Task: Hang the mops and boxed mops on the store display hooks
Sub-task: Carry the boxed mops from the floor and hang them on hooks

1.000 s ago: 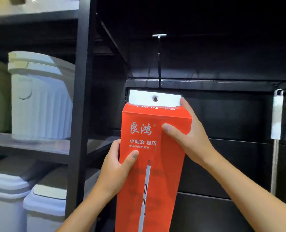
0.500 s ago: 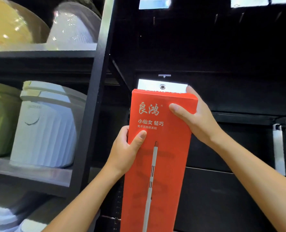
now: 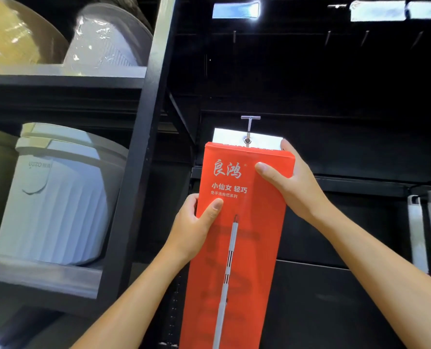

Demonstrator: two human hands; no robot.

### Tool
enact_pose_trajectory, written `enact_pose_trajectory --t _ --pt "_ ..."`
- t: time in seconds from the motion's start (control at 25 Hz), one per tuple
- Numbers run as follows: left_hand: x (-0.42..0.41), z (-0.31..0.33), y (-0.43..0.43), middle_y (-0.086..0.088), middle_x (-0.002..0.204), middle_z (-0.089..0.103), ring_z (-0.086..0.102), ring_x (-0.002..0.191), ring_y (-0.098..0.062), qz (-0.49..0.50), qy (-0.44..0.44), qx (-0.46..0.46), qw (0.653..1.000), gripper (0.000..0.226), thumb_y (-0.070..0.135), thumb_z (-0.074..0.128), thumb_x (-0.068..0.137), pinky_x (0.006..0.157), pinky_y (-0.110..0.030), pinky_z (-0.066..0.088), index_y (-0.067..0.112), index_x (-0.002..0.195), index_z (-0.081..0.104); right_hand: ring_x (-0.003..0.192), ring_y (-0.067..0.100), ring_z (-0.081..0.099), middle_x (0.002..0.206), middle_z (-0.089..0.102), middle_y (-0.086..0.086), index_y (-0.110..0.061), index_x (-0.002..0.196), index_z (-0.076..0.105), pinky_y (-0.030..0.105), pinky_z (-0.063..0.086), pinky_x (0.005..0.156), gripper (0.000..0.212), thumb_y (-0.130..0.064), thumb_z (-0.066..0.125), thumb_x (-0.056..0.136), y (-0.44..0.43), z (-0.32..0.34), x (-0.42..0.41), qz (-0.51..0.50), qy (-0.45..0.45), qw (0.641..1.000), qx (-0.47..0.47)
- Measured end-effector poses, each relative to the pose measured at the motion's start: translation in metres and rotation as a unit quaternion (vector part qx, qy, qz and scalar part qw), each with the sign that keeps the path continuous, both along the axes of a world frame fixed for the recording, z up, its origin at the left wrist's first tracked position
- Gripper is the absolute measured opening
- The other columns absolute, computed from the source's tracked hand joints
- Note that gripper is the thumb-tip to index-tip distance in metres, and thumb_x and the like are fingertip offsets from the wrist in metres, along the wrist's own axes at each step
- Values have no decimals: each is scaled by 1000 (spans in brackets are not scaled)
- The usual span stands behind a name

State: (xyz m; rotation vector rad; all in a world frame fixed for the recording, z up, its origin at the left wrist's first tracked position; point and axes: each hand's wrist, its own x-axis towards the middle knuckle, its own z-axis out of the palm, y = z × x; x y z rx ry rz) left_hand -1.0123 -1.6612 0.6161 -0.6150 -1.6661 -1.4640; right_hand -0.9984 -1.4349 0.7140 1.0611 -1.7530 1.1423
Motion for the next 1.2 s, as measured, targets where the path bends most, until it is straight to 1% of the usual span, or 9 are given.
enact_pose_trajectory --t 0.08,0.24,0.36,0.48,0.64,0.8,1.0,1.08,1.2 --pt "-5 1 0 17 109 76 72 98 2 -1 -13 8 1000 71 88 59 71 86 -29 58 34 117 65 113 20 73 126 73 -5 -29 134 54 54 59 97 72 -70 76 79 -1 1 -4 7 -3 1000 1" --pt "-28 -5 5 14 108 77 74 94 0 -3 -43 25 999 75 91 60 68 86 -34 61 33 115 66 106 22 76 119 76 -2 -26 123 58 57 60 95 59 -63 77 81 -2 -6 -26 22 -31 999 -11" --pt "-53 -11 6 12 107 78 76 94 -5 -14 -69 41 997 78 92 62 65 88 -41 63 32 115 67 106 22 76 119 76 -2 -29 123 59 56 60 94 59 -65 77 80 -2 -8 -52 17 -48 999 -7" --pt "-84 -18 11 12 106 78 76 94 -5 -8 -82 44 996 79 93 62 64 90 -42 63 31 113 68 105 20 76 117 77 -4 -31 121 61 57 59 95 56 -65 77 80 0 -10 -88 6 -58 998 -3" --pt "-125 -18 15 13 103 79 76 89 -3 -6 -113 46 993 87 99 60 55 87 -37 63 33 110 69 105 16 76 117 77 -7 -36 123 63 55 58 98 54 -65 75 79 3 -15 -139 1 -74 997 -6" --pt "-161 -16 19 10 100 79 76 83 -1 -11 -136 45 990 70 83 62 67 76 -27 60 28 110 70 105 15 76 118 77 -7 -37 126 62 53 58 98 62 -70 77 76 5 -17 -188 -11 -93 996 -10" --pt "-193 -18 24 7 101 81 78 84 -6 -22 -145 47 988 67 76 63 74 67 -19 58 22 113 71 104 15 76 117 77 -7 -37 127 59 53 59 96 70 -78 76 72 8 -17 -233 -28 -103 994 -2" --pt "-199 -19 23 7 100 81 78 84 -6 -21 -147 48 988 66 75 63 74 68 -21 59 23 112 71 102 16 77 115 77 -7 -39 123 59 54 60 95 62 -74 76 75 7 -18 -241 -23 -99 995 -2" --pt "-206 -18 21 5 100 82 79 87 -11 -23 -149 51 987 66 76 65 72 78 -33 63 22 109 74 103 15 76 116 76 -10 -43 124 57 54 59 96 61 -72 77 74 6 -19 -248 -13 -100 995 -11"
